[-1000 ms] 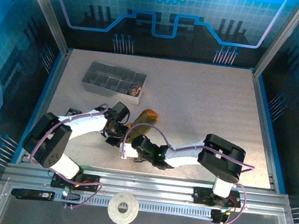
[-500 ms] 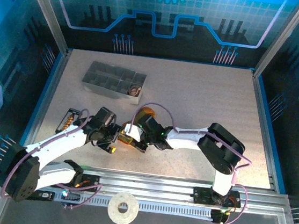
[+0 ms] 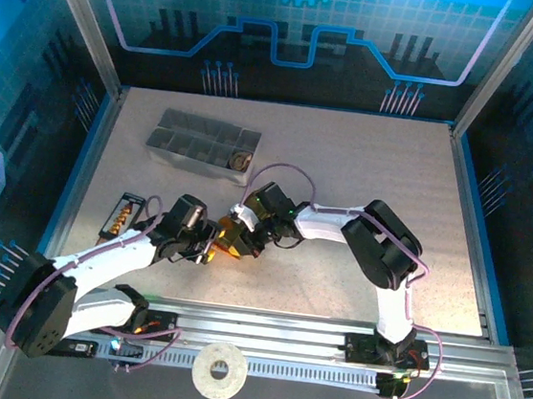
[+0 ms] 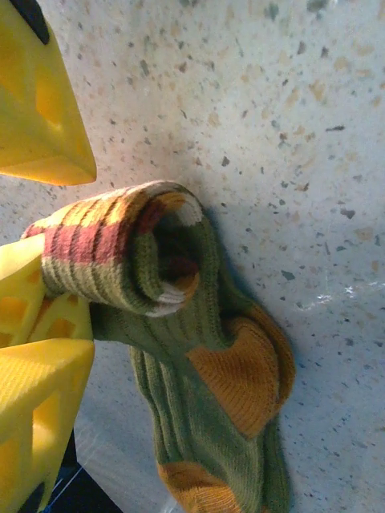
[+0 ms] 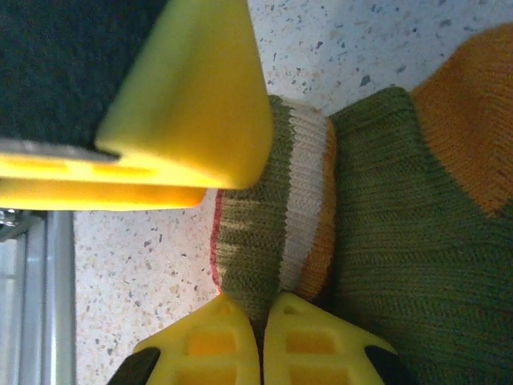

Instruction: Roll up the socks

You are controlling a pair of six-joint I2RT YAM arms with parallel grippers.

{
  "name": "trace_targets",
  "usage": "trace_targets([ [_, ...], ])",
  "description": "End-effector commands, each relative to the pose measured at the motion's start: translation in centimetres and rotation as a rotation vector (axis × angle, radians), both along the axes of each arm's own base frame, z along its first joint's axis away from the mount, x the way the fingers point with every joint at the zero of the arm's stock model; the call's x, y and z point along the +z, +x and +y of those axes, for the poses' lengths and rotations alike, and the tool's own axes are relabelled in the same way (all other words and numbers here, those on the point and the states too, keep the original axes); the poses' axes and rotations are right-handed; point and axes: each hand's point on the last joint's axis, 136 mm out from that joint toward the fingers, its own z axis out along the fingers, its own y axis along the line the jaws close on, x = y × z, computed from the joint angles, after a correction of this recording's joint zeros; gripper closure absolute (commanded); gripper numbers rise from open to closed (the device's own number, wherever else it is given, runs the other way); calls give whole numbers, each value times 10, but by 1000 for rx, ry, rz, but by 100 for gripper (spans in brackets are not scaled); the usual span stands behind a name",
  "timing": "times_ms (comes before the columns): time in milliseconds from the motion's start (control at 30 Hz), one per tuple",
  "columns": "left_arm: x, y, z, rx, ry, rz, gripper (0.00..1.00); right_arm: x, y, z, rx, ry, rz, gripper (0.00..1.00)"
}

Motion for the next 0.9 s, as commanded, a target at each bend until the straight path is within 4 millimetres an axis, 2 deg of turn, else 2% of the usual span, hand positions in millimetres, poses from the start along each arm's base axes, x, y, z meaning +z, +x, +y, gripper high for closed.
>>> trace_targets([
  [0,-12,0,0,-34,32,-13,47,-45,-26,-33,-60,-195,243,100],
  [233,-30,-5,3,-33,70,33,51,-42,-24,-30,-87,-193,329,100],
  [267,-33,-6,4,-34,78,44,56,-41,-24,-29,-86,-193,334,100],
  [400,-50,-18,11,-24,127,146,93,-30,-21,-26,-71,-149,257,100],
  [467,-55,-31,18,-14,163,227,100,-19,-20,-24,-54,-102,180,91],
  [633,-52,-56,29,-3,208,381,100,19,-11,-26,-33,-1,-178,61],
  [700,-49,-61,30,0,210,421,100,34,-12,-32,-22,31,-401,55],
  [767,-45,-64,30,6,204,457,100,49,-17,-35,14,38,-726,42],
  [833,-44,-64,27,7,188,477,100,53,-23,-34,71,7,-957,32],
  [867,-43,-63,26,7,180,487,100,51,-26,-34,114,-37,-1015,31],
])
